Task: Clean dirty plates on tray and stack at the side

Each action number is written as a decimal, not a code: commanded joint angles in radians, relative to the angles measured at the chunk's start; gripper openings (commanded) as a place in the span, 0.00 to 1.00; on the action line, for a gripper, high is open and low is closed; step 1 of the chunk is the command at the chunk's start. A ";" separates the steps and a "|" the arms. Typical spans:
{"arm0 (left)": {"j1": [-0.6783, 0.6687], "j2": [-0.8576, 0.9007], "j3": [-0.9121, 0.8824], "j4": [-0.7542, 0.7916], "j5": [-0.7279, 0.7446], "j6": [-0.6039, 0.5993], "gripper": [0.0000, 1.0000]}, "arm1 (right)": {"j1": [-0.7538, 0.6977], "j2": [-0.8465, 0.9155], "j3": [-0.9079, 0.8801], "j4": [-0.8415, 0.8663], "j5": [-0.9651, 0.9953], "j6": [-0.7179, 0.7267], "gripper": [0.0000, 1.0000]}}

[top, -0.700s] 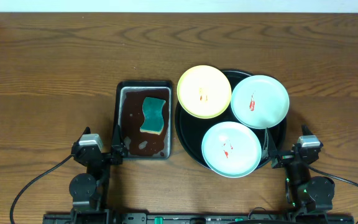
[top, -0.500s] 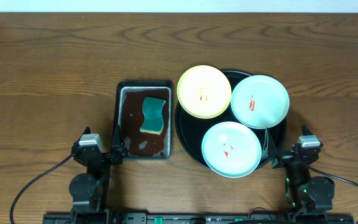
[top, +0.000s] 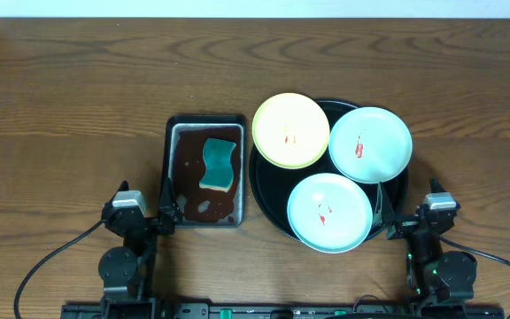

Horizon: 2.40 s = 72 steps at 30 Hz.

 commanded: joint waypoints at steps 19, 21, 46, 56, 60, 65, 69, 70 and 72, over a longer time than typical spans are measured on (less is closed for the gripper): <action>0.005 -0.005 -0.008 -0.047 0.014 0.017 0.85 | 0.008 0.001 -0.001 -0.003 -0.008 0.010 0.99; 0.005 -0.005 -0.008 -0.047 0.014 0.017 0.85 | 0.008 0.001 -0.001 -0.003 -0.008 0.010 0.99; 0.005 0.018 0.018 -0.091 0.037 -0.059 0.85 | 0.008 0.001 0.001 0.010 -0.073 0.013 0.99; 0.005 0.284 0.302 -0.331 0.056 -0.108 0.85 | 0.008 0.123 0.150 -0.135 -0.039 0.082 0.99; 0.004 0.440 0.437 -0.434 0.111 -0.116 0.85 | 0.008 0.289 0.291 -0.280 -0.046 0.082 0.99; 0.004 0.633 0.608 -0.573 0.161 -0.116 0.85 | 0.008 0.532 0.491 -0.475 -0.087 0.099 0.99; 0.004 0.766 0.746 -0.709 0.161 -0.116 0.85 | 0.008 0.734 0.645 -0.621 -0.100 0.092 0.99; 0.004 0.792 0.776 -0.742 0.161 -0.116 0.85 | 0.008 0.766 0.667 -0.638 -0.091 0.079 0.99; 0.004 0.845 0.826 -0.798 0.161 -0.116 0.85 | 0.008 0.851 0.715 -0.649 -0.084 0.072 0.99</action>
